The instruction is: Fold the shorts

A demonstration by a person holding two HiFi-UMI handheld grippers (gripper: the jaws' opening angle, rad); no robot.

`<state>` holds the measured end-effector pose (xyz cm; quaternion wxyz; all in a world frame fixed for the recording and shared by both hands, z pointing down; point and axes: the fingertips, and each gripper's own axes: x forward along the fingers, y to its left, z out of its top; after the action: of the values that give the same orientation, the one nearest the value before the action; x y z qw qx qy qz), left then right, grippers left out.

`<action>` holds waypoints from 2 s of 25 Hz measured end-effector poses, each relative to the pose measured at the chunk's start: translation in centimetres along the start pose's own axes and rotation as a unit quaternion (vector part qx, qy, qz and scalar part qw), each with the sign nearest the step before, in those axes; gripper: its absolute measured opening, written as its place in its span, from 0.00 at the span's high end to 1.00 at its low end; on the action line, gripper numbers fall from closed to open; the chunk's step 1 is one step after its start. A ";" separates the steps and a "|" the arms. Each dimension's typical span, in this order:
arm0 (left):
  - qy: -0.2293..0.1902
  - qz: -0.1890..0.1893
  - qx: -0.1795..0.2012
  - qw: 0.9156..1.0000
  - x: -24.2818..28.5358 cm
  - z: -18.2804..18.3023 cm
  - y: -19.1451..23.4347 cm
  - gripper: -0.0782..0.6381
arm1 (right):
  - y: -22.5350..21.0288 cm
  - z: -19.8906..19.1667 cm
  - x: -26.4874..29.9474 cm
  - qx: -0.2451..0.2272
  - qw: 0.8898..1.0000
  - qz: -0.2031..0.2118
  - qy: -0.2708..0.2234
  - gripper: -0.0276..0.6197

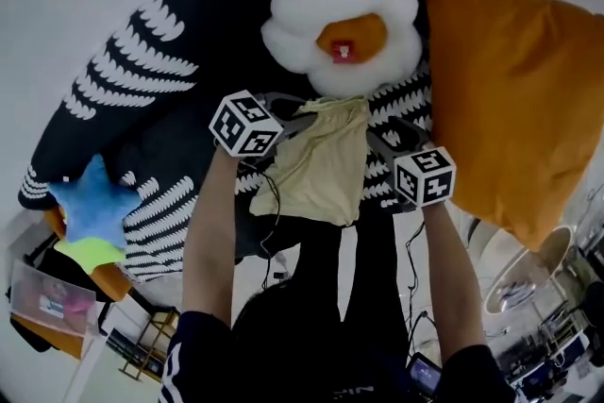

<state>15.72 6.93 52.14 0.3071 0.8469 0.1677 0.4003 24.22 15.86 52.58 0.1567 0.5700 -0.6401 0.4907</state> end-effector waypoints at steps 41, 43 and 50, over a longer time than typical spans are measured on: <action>-0.145 -0.018 0.244 0.959 -29.4 11.0 -28.1 0.79 | 31.8 15.9 -21.6 -0.546 0.723 0.414 0.089 0.86; -0.146 -0.004 0.254 0.956 -31.0 11.0 -30.8 0.79 | 33.6 17.1 -23.2 -0.573 0.707 0.406 0.081 0.86; -0.212 0.127 0.212 0.945 -37.1 11.3 -26.6 0.79 | 37.5 22.1 -19.4 -0.560 0.745 0.356 0.075 0.86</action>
<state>0.44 3.01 7.87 0.0958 0.9721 0.0708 0.2021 4.85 4.25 10.57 0.3089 0.0716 -0.9424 0.1060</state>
